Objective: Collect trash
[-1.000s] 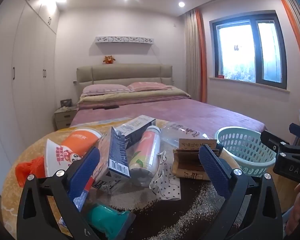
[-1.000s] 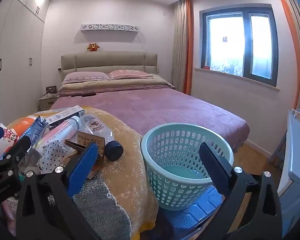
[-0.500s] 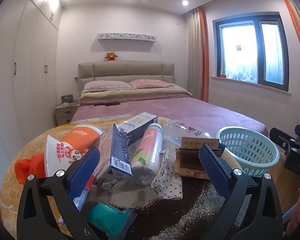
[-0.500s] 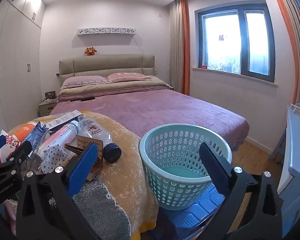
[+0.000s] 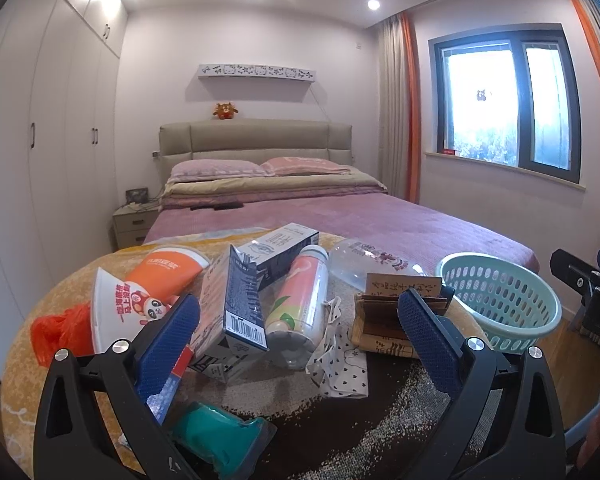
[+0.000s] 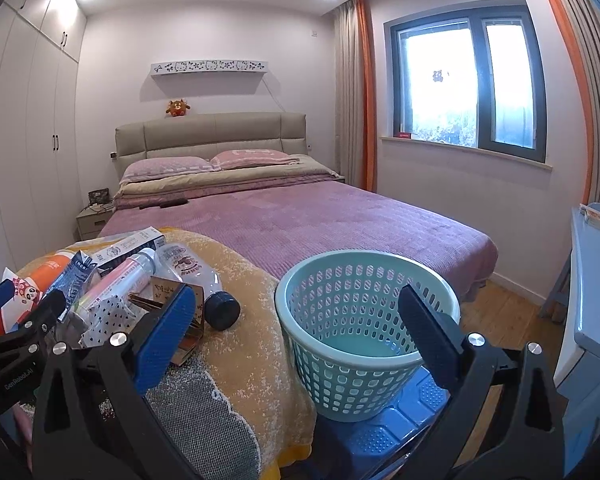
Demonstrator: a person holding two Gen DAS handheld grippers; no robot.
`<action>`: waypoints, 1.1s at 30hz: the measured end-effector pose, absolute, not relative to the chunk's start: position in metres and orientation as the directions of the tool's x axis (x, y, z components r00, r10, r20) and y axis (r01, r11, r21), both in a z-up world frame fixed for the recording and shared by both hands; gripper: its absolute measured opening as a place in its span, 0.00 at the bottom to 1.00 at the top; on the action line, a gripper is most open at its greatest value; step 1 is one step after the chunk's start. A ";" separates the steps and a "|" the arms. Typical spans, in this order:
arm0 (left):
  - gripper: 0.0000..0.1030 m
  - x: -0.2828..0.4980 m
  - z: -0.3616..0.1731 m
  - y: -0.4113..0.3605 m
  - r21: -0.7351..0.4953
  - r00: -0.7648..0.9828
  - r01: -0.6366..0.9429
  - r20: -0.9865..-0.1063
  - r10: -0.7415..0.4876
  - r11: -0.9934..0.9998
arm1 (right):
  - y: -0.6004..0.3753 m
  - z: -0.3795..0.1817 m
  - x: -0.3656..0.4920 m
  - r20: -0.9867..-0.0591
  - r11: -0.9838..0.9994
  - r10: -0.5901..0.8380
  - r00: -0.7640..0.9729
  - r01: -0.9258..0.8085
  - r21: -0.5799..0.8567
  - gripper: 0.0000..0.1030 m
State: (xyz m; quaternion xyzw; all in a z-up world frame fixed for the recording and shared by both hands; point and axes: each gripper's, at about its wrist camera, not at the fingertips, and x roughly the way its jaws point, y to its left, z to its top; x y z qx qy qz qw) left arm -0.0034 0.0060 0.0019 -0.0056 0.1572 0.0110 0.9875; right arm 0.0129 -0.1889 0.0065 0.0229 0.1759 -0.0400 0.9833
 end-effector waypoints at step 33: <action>0.93 -0.002 0.001 0.007 -0.012 0.949 -0.025 -0.316 0.020 1.000 | -0.189 0.001 0.018 -0.375 0.996 -0.057 0.925 0.078 0.040 0.94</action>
